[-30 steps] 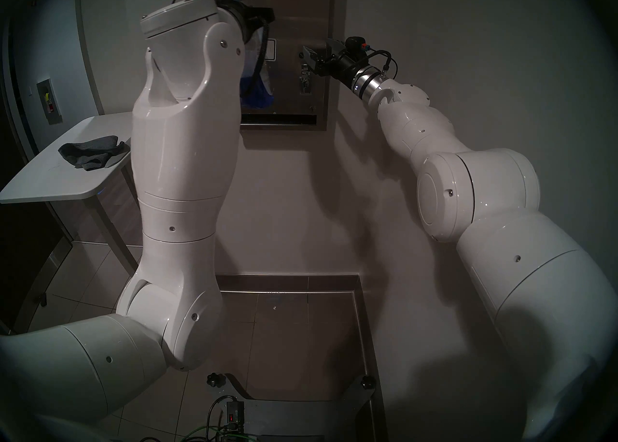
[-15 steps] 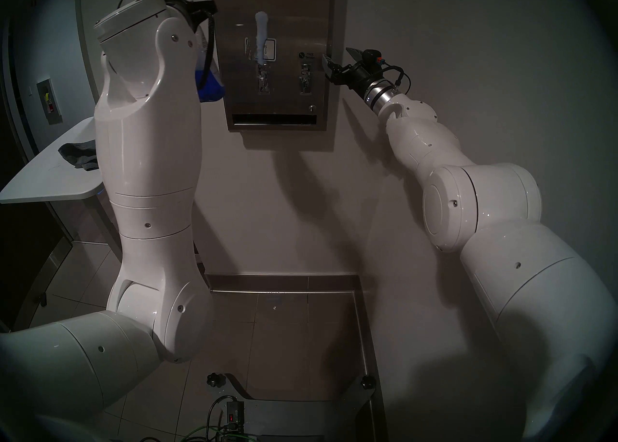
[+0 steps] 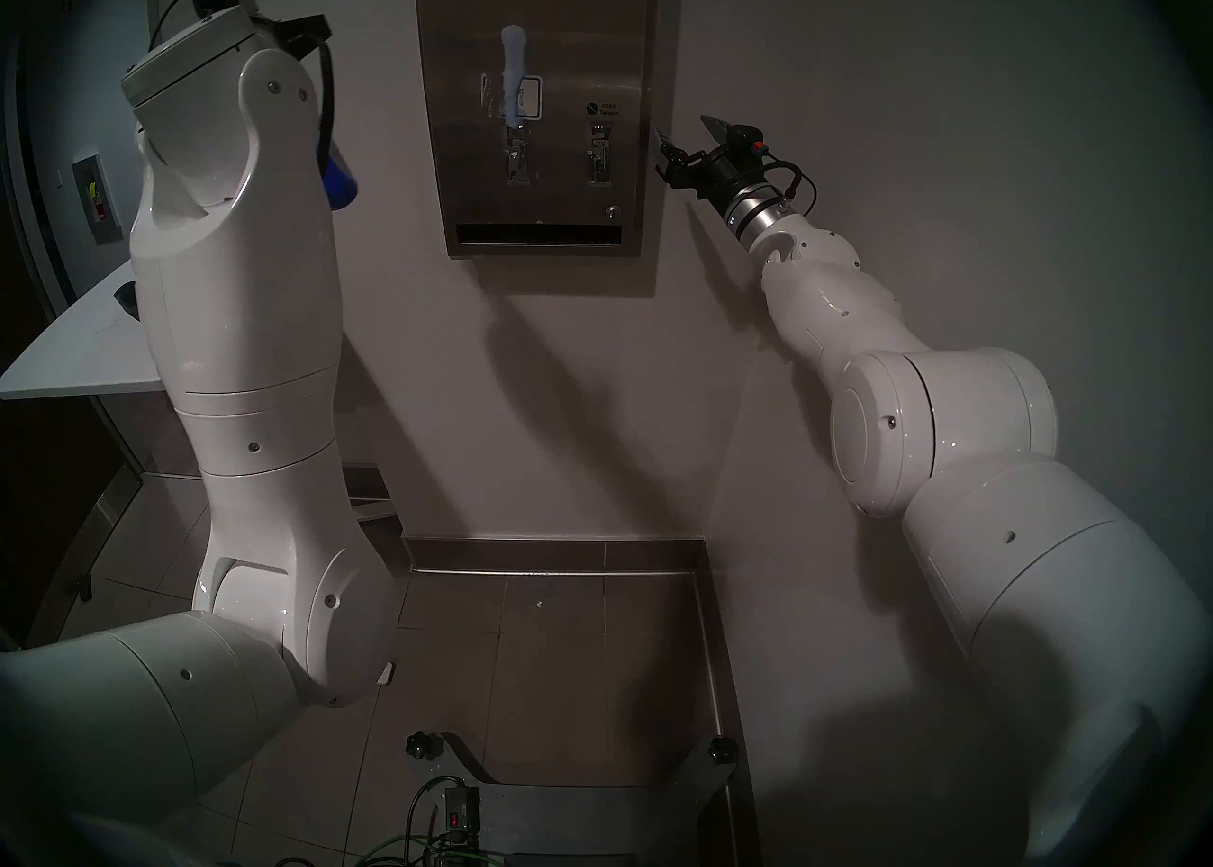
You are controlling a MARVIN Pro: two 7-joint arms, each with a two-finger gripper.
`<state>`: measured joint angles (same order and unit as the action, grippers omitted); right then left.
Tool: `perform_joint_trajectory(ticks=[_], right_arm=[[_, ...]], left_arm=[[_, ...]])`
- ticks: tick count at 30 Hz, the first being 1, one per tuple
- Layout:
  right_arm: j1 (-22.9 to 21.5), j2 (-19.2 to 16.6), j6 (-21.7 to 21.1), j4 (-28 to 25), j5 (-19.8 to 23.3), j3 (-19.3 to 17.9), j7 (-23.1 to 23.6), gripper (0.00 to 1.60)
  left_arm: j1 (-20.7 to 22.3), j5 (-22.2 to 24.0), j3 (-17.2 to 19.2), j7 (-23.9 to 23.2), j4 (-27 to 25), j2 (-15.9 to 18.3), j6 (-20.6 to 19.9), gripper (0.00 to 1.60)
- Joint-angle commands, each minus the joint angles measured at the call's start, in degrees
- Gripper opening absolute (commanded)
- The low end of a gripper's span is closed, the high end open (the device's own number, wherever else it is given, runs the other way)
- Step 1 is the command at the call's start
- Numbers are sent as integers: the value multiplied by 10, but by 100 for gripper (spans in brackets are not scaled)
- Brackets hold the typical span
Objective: Pick up the cleaner bottle and spray the cleaner onto the surface
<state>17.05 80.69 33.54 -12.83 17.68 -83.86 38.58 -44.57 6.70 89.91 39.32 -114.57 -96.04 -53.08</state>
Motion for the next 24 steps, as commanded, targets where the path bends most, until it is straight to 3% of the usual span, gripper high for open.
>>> perform_joint_trajectory(ticks=[1,24], right_arm=[[-6,4,27,-26,4,-6,-12,160],[36,25,75,-43,11,-17,-34,160]], left_arm=[[-7,-15,29,12,-16,27,-1,0],[-58,-47,134,56,-12,94,-19,0]])
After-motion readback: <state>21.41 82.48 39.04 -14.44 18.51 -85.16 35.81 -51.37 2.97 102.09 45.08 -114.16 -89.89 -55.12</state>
